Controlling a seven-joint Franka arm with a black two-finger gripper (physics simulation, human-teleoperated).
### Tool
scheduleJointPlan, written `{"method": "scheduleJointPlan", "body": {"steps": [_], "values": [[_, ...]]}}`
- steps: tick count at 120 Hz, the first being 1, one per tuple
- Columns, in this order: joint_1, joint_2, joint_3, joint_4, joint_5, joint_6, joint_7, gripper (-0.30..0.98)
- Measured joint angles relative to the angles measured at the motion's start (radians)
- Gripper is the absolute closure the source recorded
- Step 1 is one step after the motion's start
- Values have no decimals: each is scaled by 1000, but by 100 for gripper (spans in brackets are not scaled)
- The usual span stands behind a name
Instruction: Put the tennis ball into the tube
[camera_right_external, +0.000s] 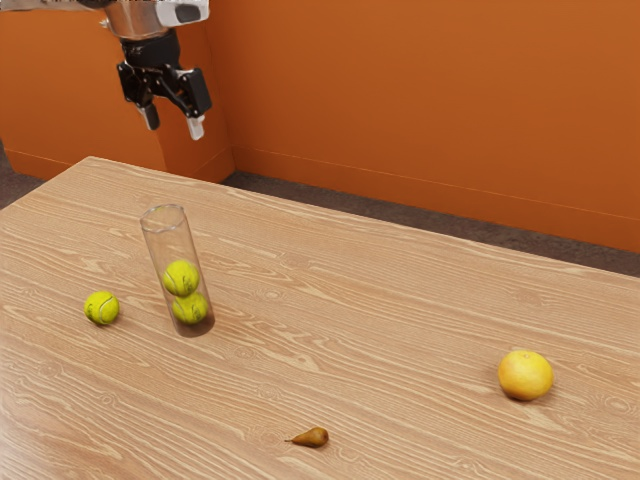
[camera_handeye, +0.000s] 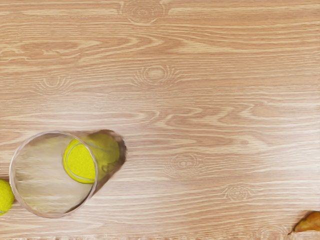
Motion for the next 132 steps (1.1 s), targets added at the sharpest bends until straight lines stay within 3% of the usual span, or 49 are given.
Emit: {"method": "scheduleJointPlan", "body": {"steps": [10, 19, 29, 38, 62, 111, 132], "values": [[54, -6, -82, -12, 31, -15, 12, 2], [54, -18, -57, -62, 43, -24, 22, 2], [83, -165, -39, -331, 66, 48, 31, 2], [186, -222, -34, -548, 83, 153, 39, 2], [265, -198, -15, -789, 99, 392, 56, 2], [390, -4, -19, -854, 84, 693, 80, 2], [482, 83, -91, -793, 47, 763, 87, 2]]}}
